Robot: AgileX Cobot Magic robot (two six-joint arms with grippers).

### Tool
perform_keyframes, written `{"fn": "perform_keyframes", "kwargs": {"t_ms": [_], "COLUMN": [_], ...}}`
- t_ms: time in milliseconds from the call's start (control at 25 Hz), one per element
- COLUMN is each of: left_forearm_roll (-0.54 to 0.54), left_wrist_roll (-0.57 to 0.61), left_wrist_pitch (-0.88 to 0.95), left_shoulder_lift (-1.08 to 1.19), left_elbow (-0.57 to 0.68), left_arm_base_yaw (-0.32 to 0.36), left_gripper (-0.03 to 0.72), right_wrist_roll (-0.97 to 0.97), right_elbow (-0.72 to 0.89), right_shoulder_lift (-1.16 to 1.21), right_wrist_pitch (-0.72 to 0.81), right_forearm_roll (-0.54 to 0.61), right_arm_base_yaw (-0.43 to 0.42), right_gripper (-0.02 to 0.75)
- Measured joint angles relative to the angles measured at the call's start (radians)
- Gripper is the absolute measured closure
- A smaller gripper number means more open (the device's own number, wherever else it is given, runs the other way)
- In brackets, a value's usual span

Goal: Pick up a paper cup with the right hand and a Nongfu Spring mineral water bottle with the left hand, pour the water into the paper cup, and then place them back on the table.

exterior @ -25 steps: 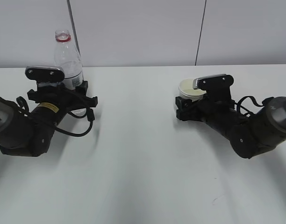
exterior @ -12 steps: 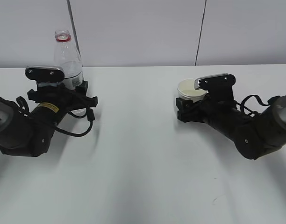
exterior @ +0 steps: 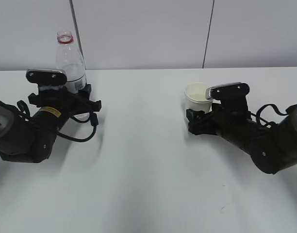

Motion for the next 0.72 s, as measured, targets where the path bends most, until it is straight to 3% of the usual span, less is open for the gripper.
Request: {"fn": "perform_keyframes", "kwargs": {"t_ms": [720], "left_forearm_roll": [-0.001], "left_wrist_roll": [0.000], "left_wrist_pitch": [0.012], "left_shoulder_lift": [-0.001], "left_elbow": [-0.001], "left_arm_base_yaw": [0.000], "left_gripper": [0.293], "right_wrist_roll": [0.000], "right_elbow": [0.202], "right_shoulder_lift": [-0.243], "right_wrist_pitch": [0.032], "right_forearm_roll": [0.000], "right_arm_base_yaw": [0.000], "right_gripper": [0.143]}}
